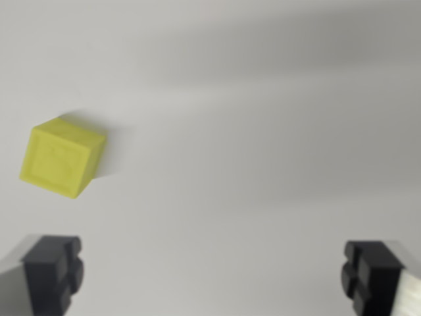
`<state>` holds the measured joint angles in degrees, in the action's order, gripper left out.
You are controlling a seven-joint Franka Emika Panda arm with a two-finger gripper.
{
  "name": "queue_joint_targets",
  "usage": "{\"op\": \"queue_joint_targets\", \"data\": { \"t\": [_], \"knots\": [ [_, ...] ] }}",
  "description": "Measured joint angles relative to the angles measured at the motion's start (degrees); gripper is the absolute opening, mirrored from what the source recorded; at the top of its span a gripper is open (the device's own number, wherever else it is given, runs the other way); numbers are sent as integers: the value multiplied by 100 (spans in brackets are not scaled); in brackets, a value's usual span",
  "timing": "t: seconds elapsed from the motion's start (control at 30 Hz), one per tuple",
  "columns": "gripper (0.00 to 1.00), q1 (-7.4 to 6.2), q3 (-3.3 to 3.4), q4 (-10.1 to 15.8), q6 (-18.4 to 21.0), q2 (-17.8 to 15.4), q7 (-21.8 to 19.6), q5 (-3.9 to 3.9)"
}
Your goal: Pick yellow cube
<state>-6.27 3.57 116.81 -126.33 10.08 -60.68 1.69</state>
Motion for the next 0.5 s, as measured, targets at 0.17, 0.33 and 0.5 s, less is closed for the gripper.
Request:
{"op": "queue_joint_targets", "data": {
  "t": [0.17, 0.33, 0.5],
  "knots": [
    [100, -90, 0, 72, -164, 93, -232, -21],
    [100, -180, 0, 136, -325, 195, -463, -42],
    [100, -271, 0, 188, -487, 303, -694, -66]
  ]
}}
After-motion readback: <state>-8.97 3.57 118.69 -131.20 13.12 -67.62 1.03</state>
